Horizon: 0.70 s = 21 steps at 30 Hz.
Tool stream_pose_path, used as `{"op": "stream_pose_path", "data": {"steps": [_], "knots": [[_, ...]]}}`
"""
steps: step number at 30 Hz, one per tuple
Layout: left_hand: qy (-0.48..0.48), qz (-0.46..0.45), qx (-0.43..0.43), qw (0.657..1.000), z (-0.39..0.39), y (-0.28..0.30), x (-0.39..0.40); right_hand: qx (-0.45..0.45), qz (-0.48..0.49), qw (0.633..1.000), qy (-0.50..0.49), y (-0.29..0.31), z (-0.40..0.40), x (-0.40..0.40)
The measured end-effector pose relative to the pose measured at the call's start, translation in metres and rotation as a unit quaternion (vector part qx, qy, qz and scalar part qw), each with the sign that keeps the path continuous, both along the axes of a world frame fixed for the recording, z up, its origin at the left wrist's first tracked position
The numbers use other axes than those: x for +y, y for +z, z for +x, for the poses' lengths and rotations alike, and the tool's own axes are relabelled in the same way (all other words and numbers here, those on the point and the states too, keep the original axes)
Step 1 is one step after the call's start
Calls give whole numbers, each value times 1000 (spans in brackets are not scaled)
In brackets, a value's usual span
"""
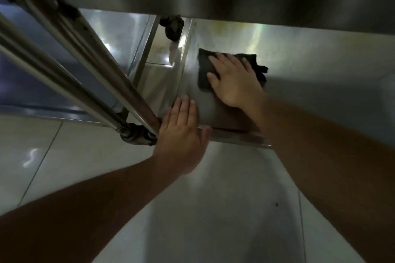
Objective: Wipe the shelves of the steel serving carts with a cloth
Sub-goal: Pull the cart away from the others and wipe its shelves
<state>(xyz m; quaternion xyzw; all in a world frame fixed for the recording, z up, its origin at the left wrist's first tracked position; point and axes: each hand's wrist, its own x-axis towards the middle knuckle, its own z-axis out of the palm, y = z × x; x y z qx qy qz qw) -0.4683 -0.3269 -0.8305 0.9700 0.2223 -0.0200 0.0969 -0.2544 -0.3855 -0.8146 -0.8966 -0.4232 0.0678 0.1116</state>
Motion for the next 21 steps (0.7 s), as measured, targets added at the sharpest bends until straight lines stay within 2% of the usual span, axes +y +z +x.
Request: {"op": "stream_pose_path", "data": {"steps": [9,12,15,17,21], "knots": [[2,34,18,999,2,4,-2,77,-96,986,110,19,-49,-137],[-3,45,41,998,4,8,-1,46,-100,983,147,15,-65,-167],[-1,45,58,997,6,16,0,13,-73,987,143,11,-73,-180],[-12,44,77,996,7,27,-5,22,-88,987,136,16,-77,-188],[-108,82,125,983,-7,59,-40,68,-121,984,110,48,-82,-210]]}}
